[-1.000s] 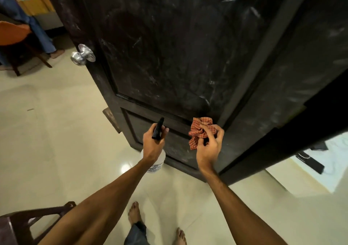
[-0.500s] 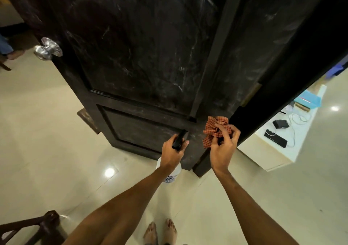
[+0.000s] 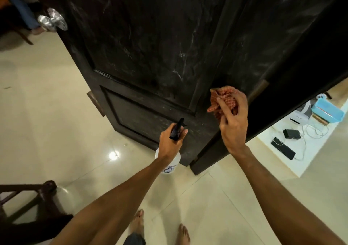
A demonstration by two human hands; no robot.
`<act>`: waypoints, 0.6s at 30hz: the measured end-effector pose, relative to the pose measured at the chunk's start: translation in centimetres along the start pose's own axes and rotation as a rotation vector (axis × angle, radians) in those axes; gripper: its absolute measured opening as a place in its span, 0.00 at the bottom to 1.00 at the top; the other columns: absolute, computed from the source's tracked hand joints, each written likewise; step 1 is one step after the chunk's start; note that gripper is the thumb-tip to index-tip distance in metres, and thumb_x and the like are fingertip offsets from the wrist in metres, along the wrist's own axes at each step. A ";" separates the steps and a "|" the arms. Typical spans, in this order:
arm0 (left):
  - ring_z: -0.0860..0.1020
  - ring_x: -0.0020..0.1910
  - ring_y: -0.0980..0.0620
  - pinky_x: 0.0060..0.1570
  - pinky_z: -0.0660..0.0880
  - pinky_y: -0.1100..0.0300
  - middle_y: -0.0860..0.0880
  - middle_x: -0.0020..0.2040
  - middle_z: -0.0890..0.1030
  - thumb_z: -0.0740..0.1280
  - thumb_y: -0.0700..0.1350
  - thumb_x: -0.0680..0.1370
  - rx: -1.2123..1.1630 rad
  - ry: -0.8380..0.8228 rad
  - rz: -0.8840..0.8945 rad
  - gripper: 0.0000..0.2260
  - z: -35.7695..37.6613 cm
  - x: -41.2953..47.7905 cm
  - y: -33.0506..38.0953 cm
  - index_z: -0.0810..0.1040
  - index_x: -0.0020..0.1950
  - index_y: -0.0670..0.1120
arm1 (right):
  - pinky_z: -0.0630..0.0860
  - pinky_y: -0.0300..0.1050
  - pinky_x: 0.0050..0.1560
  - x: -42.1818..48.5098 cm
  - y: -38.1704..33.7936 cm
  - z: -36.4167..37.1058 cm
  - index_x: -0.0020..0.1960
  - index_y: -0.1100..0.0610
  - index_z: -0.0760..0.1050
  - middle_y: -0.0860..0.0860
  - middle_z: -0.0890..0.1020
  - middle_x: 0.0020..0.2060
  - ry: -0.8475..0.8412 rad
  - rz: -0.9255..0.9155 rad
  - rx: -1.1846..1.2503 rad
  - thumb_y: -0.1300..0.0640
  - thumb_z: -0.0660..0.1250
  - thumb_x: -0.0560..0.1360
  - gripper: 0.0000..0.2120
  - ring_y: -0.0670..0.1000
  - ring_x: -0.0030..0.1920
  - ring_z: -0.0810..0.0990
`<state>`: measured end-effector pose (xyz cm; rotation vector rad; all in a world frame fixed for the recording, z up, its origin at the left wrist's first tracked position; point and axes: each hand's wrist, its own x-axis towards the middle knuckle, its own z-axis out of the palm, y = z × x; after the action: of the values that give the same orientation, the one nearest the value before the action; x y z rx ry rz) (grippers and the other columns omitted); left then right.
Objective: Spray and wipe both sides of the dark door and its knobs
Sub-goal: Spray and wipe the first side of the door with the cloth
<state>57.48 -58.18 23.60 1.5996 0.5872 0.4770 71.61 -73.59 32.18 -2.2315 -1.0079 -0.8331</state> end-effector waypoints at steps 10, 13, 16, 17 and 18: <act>0.82 0.45 0.51 0.50 0.80 0.55 0.53 0.44 0.82 0.74 0.47 0.79 0.000 0.183 0.048 0.08 3.5 0.9 -5.7 0.80 0.55 0.46 | 0.75 0.63 0.65 -7.1 8.0 9.3 0.73 0.57 0.74 0.61 0.74 0.71 -0.699 -0.578 -0.531 0.58 0.84 0.64 0.40 0.65 0.66 0.76; 0.83 0.48 0.49 0.54 0.82 0.50 0.50 0.46 0.84 0.74 0.46 0.79 0.012 0.209 0.033 0.09 3.3 0.6 -6.5 0.80 0.57 0.45 | 0.76 0.62 0.64 -2.3 7.0 8.1 0.71 0.66 0.73 0.64 0.75 0.69 -0.447 -0.668 -0.518 0.65 0.75 0.68 0.32 0.68 0.65 0.77; 0.83 0.48 0.47 0.56 0.82 0.44 0.48 0.47 0.85 0.73 0.48 0.79 -0.009 0.246 0.014 0.10 2.8 0.0 -6.7 0.81 0.56 0.45 | 0.77 0.62 0.60 1.7 5.7 7.7 0.70 0.65 0.75 0.62 0.71 0.71 -0.291 -0.619 -0.477 0.59 0.69 0.71 0.28 0.67 0.65 0.72; 0.83 0.48 0.47 0.55 0.82 0.43 0.49 0.47 0.85 0.74 0.48 0.79 0.000 0.243 0.016 0.09 2.9 -0.2 -6.8 0.81 0.56 0.46 | 0.78 0.61 0.57 1.4 5.6 8.0 0.69 0.64 0.75 0.61 0.70 0.71 -0.287 -0.637 -0.490 0.59 0.69 0.72 0.26 0.66 0.64 0.70; 0.83 0.47 0.48 0.54 0.82 0.42 0.50 0.46 0.84 0.74 0.48 0.79 0.004 0.248 0.025 0.08 2.7 -0.1 -6.9 0.81 0.55 0.47 | 0.78 0.60 0.54 0.8 5.3 8.4 0.68 0.63 0.76 0.61 0.70 0.70 -0.318 -0.692 -0.507 0.59 0.70 0.73 0.24 0.65 0.63 0.70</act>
<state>58.39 -59.93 16.49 1.5646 0.7551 0.6990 78.80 -70.43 26.04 -2.4967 -1.9717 -1.1356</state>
